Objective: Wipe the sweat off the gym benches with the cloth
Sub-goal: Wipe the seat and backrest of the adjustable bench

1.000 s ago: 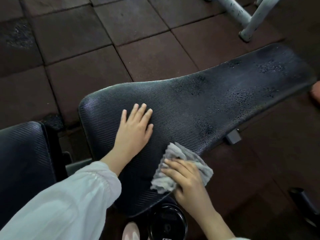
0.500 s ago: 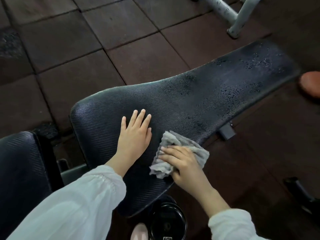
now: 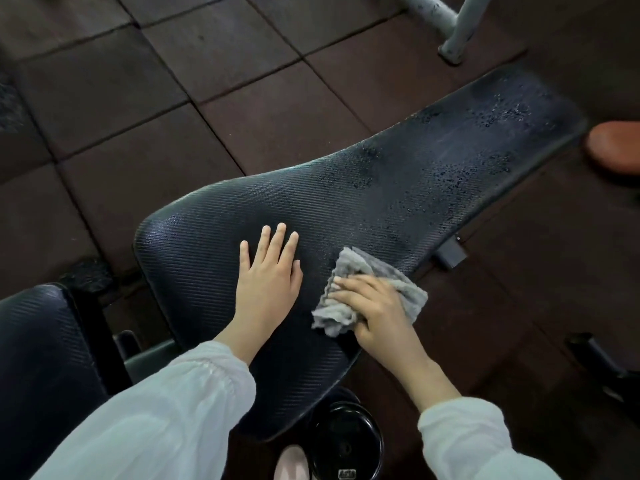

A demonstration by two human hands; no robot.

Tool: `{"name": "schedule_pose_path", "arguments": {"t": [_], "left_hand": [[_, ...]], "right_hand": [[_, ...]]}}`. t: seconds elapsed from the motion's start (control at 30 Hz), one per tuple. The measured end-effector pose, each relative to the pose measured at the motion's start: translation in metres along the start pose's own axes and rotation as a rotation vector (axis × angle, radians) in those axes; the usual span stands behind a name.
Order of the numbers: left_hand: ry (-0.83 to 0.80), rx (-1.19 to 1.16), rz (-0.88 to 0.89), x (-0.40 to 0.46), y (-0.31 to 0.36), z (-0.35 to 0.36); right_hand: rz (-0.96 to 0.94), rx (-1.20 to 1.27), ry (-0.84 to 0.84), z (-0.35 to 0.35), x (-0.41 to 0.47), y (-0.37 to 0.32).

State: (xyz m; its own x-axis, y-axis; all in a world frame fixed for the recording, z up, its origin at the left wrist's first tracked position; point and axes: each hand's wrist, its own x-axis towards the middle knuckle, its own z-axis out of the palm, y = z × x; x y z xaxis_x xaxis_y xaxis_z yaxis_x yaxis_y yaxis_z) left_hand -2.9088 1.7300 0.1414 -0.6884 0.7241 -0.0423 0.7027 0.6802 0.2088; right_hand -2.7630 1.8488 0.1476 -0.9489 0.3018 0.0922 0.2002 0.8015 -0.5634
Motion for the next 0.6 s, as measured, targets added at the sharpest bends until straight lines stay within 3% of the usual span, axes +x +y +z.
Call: {"name": "schedule_pose_path", "arguments": {"t": [0.27, 0.43, 0.6], "left_hand": [[0.036, -0.029, 0.003, 0.001, -0.003, -0.002], [-0.094, -0.092, -0.081, 0.007, 0.009, -0.014], [-0.124, -0.092, -0.054, 0.02, 0.024, -0.023]], "right_hand": [[0.36, 0.002, 0.169, -0.016, 0.037, 0.035], [0.14, -0.011, -0.01, 0.0, 0.036, -0.006], [0.008, -0.015, -0.101, -0.012, -0.006, 0.014]]}}
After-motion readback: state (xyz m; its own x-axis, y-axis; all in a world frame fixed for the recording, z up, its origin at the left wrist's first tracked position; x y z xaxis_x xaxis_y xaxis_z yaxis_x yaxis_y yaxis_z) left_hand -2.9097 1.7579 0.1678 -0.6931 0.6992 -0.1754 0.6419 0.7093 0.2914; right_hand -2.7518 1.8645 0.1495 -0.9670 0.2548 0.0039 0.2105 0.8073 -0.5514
